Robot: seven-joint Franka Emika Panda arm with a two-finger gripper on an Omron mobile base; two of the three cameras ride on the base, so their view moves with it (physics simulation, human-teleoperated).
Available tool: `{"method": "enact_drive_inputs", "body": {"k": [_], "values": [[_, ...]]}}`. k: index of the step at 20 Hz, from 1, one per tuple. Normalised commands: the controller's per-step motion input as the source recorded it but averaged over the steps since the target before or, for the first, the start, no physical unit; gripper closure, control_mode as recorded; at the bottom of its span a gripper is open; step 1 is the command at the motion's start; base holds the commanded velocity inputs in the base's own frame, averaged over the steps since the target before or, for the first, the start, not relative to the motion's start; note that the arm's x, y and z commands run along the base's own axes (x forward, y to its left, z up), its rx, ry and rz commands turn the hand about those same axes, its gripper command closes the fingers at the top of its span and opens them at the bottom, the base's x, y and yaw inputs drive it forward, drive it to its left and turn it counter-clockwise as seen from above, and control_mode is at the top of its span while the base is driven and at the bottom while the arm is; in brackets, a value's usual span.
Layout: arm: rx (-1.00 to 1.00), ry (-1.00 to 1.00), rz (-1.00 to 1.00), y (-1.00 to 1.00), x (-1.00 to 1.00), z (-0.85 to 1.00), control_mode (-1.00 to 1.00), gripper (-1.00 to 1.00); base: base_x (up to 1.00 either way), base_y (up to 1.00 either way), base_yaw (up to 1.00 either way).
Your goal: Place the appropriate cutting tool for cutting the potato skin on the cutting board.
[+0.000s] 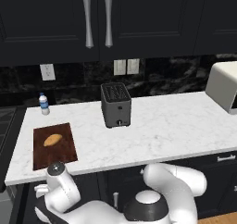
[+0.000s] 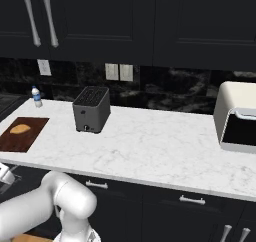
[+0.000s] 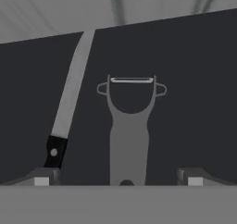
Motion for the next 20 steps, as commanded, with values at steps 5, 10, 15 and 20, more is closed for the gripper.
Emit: {"method": "enact_drive_inputs", "body": {"k": [5,10,15,20], "values": [[0.00,0.04,0.00,0.04,0.00,-0.15,-1.00,-1.00,0.00,0.00,0.00],[0.00,0.00,0.00,0.00,-0.01,-0.11,-1.00,-1.00,0.00,0.00,0.00],[0.00,0.00,0.00,0.00,0.00,-0.17,-1.00,-1.00,0.00,0.00,0.00],[0.00,0.00,0.00,0.00,0.00,-0.17,-1.00,-1.00,0.00,0.00,0.00]]}}
